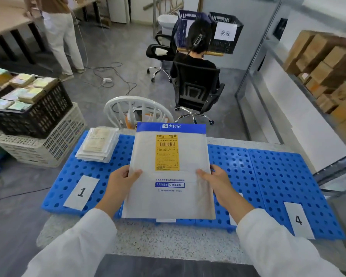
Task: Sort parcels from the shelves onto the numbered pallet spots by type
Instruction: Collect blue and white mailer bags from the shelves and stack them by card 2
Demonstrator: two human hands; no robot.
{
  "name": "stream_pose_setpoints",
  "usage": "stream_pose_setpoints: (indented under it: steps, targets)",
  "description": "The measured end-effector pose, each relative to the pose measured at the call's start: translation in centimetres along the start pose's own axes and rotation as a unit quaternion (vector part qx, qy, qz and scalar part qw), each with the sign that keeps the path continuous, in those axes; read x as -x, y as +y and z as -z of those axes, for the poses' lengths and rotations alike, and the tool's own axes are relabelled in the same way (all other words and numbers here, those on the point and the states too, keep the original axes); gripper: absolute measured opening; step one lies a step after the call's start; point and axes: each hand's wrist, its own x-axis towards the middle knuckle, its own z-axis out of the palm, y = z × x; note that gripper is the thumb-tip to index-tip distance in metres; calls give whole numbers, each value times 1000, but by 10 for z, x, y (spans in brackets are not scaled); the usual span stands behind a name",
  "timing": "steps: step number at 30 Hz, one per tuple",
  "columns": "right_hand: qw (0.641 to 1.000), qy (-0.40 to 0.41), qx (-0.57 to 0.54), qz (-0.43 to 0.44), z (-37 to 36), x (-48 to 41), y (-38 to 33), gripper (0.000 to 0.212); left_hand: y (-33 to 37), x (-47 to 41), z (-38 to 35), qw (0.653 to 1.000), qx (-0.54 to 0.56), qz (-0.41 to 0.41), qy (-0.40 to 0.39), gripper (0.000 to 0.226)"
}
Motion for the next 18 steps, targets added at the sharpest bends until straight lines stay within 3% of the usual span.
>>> stream_pose_setpoints:
  steps: [18]
  targets:
    - [996, -82, -9, -19, 3, -116, -12, 45, 32, -79, -40, 991, -99, 27, 83, 23]
